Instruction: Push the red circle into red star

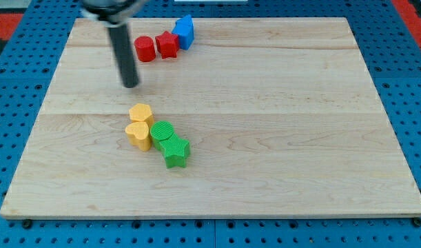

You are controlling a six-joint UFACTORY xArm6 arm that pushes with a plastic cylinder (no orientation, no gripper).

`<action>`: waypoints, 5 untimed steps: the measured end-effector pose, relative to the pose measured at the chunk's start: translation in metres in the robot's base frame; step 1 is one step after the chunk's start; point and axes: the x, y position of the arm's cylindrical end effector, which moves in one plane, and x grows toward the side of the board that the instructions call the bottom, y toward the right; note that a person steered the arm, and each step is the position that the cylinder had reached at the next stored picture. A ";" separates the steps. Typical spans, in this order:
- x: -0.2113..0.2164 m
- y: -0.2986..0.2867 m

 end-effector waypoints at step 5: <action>-0.103 0.052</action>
